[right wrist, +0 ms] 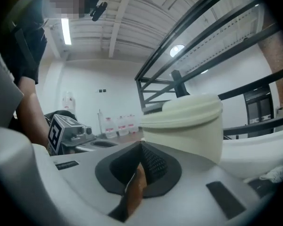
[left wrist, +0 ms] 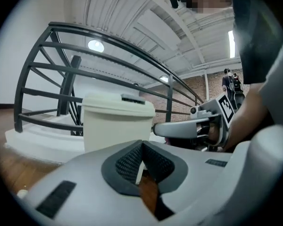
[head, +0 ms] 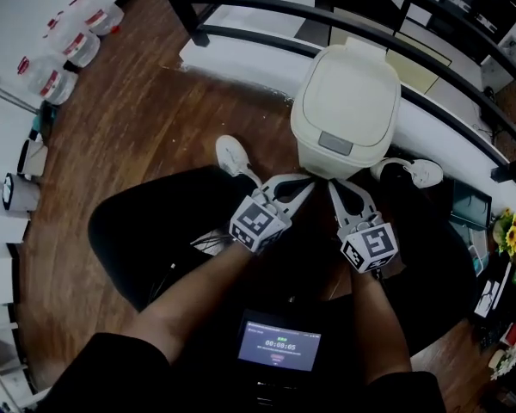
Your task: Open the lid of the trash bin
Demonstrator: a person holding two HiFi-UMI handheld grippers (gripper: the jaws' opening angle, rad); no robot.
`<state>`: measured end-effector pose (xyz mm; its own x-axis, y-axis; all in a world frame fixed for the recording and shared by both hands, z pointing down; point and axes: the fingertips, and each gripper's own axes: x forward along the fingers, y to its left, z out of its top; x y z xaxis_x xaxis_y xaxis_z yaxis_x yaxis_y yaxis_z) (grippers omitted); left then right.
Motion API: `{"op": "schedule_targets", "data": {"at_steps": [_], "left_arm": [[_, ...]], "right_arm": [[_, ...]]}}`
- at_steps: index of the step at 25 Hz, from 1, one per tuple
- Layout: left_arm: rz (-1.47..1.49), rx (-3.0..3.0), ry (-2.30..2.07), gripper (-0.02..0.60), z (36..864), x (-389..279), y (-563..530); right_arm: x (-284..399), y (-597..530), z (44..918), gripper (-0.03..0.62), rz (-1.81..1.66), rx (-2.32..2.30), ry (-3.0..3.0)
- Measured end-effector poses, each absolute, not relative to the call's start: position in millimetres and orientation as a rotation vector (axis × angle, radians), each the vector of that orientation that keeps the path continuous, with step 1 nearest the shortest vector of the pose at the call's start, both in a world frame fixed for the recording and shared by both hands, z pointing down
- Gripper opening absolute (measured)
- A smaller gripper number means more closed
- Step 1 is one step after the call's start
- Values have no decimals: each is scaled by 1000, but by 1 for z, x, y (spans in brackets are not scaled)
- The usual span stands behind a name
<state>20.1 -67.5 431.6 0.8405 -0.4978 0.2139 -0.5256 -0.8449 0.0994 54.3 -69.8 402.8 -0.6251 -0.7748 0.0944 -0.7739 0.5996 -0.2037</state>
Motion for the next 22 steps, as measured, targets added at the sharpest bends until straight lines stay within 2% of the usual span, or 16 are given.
{"op": "schedule_targets", "data": {"at_steps": [22], "left_arm": [[496, 2632, -837, 38, 638, 20, -124]], "right_arm": [[36, -119, 546, 28, -659, -1456, 2869]]}}
